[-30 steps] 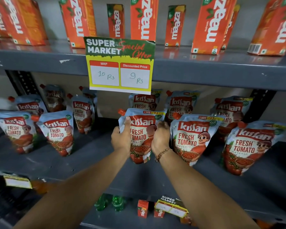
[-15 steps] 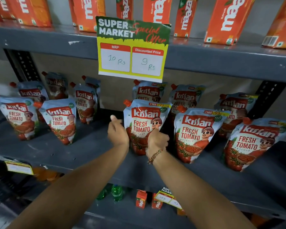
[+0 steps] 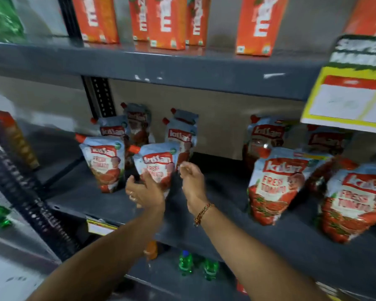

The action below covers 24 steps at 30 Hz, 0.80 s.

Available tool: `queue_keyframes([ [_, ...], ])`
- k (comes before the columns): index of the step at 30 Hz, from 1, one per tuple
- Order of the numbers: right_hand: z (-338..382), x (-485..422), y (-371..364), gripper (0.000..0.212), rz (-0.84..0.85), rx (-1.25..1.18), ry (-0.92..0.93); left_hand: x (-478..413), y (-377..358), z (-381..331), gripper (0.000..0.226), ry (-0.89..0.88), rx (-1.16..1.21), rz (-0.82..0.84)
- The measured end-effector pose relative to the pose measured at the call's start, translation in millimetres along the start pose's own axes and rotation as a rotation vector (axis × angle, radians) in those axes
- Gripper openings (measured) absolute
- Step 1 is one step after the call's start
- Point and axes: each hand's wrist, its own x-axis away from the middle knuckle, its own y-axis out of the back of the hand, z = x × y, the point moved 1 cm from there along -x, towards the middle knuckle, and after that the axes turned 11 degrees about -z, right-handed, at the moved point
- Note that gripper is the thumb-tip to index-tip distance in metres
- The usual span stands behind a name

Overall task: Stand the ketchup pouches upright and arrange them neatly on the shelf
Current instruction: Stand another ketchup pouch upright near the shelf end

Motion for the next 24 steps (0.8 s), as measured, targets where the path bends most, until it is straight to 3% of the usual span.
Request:
queue_keyframes([
  [4,-12.0,-4.8,-40.4,0.025,-0.034,-0.1,-0.05,-46.2,-1.7,-1.4,0.08,0.057,0.112,0.398],
  [7,-19.1,-8.7,-50.8,0.018,-0.132,-0.142,-0.057,-63.7,-5.7,-6.1,0.059,0.073,0.107,0.56],
  [10,-17.3,-10.8,-50.9,0.015,-0.223,-0.14,-0.062,-69.8,-9.3,-11.1,0.057,0.139,0.146,0.642],
  [14,-15.7,-10.3,-49.0,0.018,-0.299,-0.19,-0.097,-69.2,-14.5,-13.8,0.032,0.21,0.114,0.707],
  [24,-16.2,-7.1,-33.8,0.018,-0.387,-0.186,-0.052,-56.7,-21.8,-14.2,0.03,0.222,0.079,0.809],
])
